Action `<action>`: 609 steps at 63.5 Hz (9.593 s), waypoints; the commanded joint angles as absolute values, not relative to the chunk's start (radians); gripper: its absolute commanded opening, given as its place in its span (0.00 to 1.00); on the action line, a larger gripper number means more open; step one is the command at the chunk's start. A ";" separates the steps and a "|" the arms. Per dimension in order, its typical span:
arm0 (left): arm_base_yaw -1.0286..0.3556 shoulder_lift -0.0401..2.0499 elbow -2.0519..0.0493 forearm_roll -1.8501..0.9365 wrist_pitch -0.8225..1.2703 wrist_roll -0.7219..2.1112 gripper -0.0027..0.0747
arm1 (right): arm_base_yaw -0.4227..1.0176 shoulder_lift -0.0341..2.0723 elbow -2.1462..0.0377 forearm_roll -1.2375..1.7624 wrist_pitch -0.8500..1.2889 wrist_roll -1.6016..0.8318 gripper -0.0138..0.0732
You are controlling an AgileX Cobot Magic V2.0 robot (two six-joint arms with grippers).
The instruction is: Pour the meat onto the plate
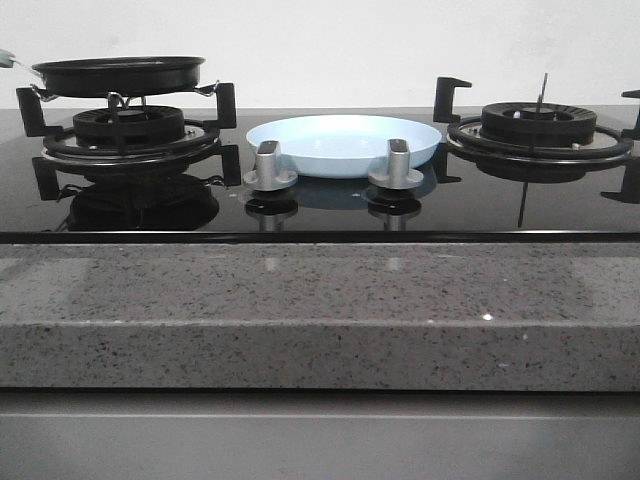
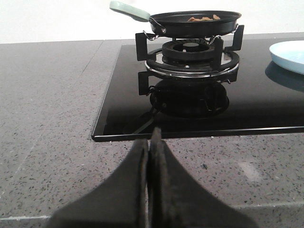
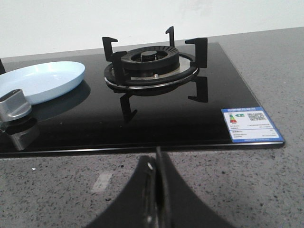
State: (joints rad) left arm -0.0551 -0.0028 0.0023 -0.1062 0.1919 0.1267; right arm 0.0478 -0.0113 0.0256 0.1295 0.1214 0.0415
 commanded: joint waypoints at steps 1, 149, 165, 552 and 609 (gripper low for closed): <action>-0.062 -0.020 0.009 -0.114 0.107 0.116 0.01 | 0.040 -0.027 0.022 0.116 0.046 0.034 0.09; -0.062 0.215 -0.356 -0.153 0.149 0.100 0.01 | 0.040 0.175 -0.417 0.026 0.279 0.033 0.09; -0.062 0.507 -0.593 -0.153 0.169 0.100 0.01 | 0.040 0.433 -0.638 -0.054 0.350 0.033 0.09; -0.062 0.570 -0.631 -0.151 0.185 0.100 0.67 | 0.341 1.454 -1.267 0.358 0.669 -0.015 0.09; -0.062 0.570 -0.631 -0.151 0.185 0.100 0.67 | 0.341 1.473 -1.267 0.360 0.638 -0.014 0.09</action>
State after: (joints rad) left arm -0.0551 0.5630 -0.5911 -0.1419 0.2661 0.1071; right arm 0.3395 1.5096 -1.2429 0.3318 0.6796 -0.0119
